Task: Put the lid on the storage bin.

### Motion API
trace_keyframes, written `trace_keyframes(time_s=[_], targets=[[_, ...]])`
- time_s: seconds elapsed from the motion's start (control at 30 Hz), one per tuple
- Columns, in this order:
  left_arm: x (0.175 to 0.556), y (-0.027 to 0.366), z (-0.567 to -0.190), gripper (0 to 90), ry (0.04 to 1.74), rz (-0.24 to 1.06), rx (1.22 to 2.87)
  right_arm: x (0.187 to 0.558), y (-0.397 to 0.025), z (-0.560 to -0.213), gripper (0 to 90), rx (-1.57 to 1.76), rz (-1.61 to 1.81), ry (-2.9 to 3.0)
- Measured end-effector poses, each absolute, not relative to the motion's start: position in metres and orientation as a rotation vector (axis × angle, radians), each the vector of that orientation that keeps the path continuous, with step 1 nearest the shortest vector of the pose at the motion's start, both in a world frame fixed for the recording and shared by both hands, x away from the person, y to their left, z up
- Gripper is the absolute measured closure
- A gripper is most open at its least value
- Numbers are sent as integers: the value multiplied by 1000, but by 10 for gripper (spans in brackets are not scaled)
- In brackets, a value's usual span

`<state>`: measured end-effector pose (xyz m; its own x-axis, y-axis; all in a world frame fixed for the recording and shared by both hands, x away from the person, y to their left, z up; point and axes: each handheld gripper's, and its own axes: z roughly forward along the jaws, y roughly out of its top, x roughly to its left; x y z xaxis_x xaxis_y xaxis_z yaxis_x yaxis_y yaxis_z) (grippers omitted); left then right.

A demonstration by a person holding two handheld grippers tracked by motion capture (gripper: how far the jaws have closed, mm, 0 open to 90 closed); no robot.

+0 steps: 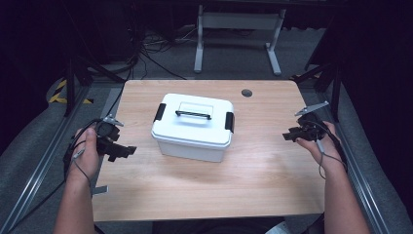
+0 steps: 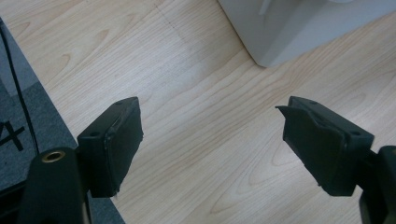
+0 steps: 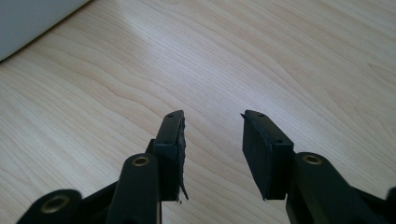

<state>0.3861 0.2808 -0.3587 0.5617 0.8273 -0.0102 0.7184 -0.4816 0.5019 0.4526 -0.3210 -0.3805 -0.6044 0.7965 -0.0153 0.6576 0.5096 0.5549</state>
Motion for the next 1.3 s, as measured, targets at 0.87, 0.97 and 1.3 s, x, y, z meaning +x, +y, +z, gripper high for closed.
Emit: trace_keyframes(time_s=[0.87,0.97,1.3], targets=[[387,281,-355,204,1222,302,2329,448,-283,-330,581,1021,841,2538],[387,281,-355,204,1223,302,2329,449,-276,-321,578,991,835,2548],[388,278,-355,204,1211,298,2336,456,-243,-298,573,911,828,2587]])
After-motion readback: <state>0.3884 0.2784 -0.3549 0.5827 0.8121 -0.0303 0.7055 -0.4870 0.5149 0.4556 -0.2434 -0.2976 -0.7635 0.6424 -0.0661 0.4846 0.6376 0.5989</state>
